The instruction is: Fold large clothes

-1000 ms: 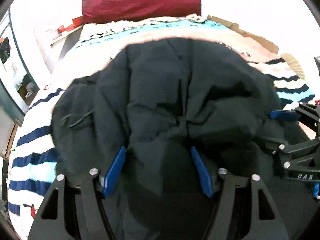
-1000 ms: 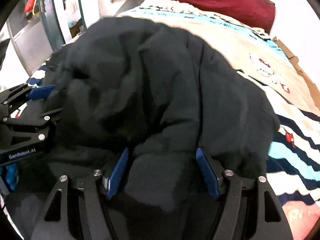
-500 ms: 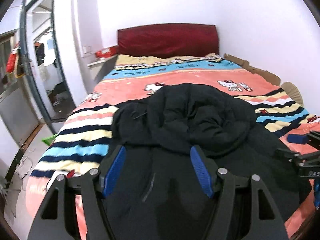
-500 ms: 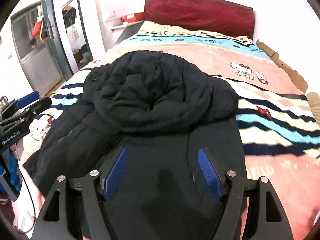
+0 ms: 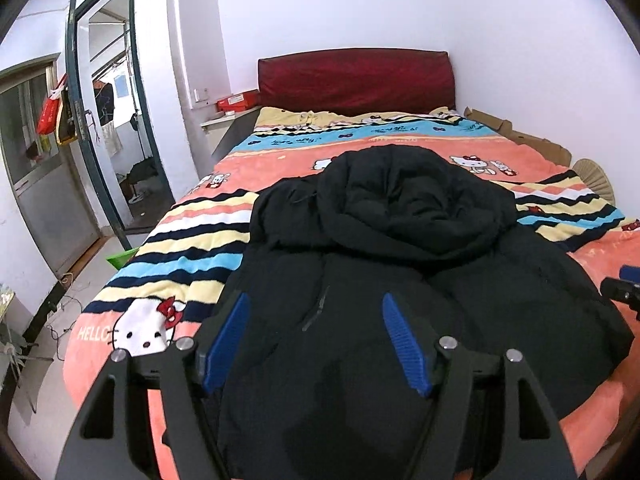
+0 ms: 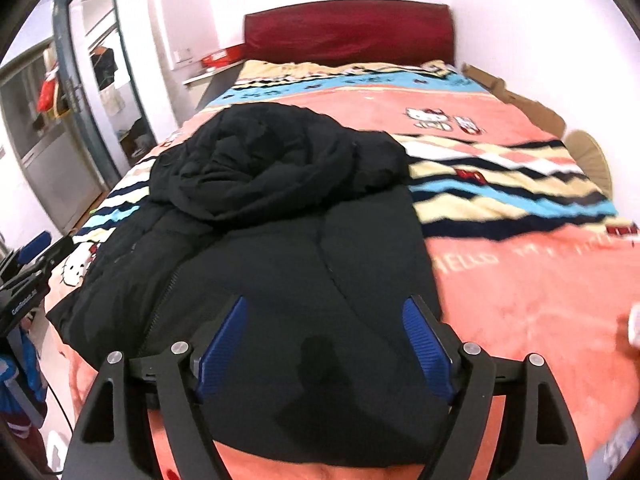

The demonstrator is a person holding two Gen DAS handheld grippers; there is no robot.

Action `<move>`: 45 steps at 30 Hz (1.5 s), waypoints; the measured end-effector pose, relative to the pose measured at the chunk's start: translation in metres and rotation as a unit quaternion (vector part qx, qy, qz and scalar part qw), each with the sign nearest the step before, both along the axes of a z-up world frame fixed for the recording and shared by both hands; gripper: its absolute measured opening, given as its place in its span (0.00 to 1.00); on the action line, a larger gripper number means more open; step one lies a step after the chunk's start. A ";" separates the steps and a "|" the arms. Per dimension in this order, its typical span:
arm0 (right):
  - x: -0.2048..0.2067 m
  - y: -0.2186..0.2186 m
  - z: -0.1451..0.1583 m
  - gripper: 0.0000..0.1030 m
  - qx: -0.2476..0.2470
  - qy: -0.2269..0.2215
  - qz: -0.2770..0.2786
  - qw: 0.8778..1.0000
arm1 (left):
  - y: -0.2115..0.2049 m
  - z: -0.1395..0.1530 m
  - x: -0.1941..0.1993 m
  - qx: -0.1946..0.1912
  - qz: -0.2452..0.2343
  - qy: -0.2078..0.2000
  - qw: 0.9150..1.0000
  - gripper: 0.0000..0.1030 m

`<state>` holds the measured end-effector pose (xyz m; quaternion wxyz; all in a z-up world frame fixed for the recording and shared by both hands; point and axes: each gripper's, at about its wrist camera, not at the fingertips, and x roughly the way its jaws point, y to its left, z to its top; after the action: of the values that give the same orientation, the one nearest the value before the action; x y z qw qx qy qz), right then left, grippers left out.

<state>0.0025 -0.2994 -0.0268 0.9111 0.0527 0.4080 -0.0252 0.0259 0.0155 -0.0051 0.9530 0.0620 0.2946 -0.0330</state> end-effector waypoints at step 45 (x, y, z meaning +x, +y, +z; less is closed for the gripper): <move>0.002 -0.081 -0.078 0.99 0.062 0.076 -0.095 0.991 | 0.088 -0.072 0.040 -0.023 0.103 0.083 0.991 0.68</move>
<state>0.0047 -0.3801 -0.1046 0.8659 0.1459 0.4699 -0.0901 0.0657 0.1040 -0.0767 0.9246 0.0061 0.3771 0.0538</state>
